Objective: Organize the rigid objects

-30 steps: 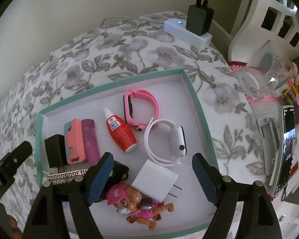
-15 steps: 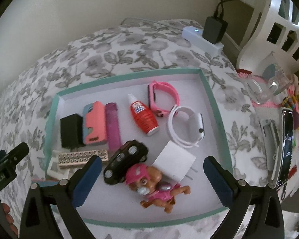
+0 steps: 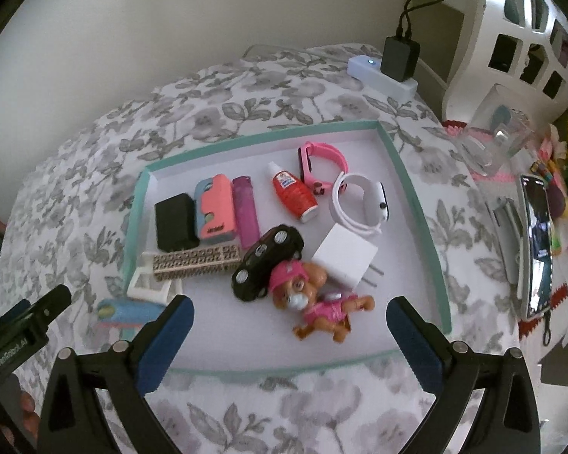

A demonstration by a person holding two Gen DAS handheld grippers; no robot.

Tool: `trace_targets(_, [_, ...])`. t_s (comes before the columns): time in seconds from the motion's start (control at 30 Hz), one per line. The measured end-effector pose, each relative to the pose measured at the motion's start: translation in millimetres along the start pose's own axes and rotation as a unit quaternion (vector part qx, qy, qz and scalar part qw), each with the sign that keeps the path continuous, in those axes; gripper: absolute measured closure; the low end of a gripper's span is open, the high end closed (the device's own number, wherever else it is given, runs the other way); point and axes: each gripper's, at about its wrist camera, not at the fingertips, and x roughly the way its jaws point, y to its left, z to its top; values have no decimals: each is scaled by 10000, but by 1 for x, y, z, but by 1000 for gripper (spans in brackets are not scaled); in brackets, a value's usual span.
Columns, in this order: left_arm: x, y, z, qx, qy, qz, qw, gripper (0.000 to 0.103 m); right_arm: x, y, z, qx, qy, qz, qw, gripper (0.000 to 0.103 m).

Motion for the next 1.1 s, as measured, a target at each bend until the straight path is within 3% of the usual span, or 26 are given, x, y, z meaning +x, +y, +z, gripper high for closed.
trace_targets(0.57, [-44,22,-31,-32,-406,-67,9991,2,-33,18,-34,-414,-329,-60,9986,0])
trace_targets(1.1, [-57,35,-53,-54,-419,-33,9991,2,-50,24,-50,-469,-591,-26,9971,0])
